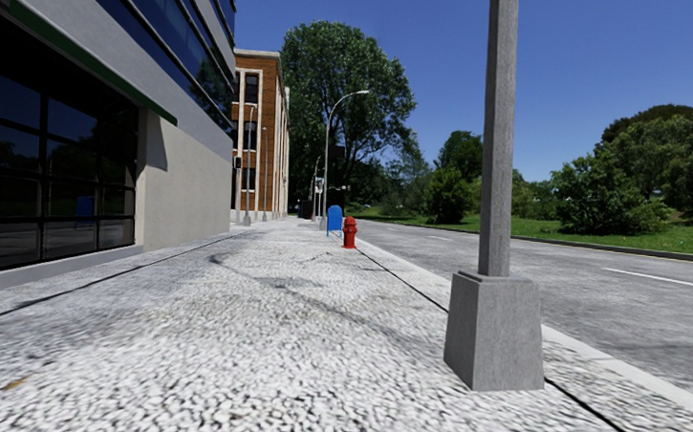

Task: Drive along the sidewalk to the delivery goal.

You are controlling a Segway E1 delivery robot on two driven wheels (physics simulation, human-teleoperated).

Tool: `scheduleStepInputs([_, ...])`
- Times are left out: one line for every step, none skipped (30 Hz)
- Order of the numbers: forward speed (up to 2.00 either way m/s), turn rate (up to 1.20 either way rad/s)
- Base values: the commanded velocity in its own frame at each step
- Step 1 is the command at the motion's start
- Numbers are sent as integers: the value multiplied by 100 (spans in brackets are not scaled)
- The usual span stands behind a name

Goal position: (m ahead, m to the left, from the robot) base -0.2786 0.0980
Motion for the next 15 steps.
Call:
scheduleStepInputs([0, 0])
scheduleStepInputs([0, 0])
scheduleStepInputs([0, 0])
scheduleStepInputs([0, 0])
scheduleStepInputs([0, 0])
scheduleStepInputs([0, 0])
scheduleStepInputs([0, 0])
scheduleStepInputs([0, 0])
scheduleStepInputs([0, 0])
scheduleStepInputs([0, 0])
scheduleStepInputs([0, 0])
scheduleStepInputs([0, 0])
scheduleStepInputs([0, 0])
scheduleStepInputs([0, 0])
scheduleStepInputs([0, 0])
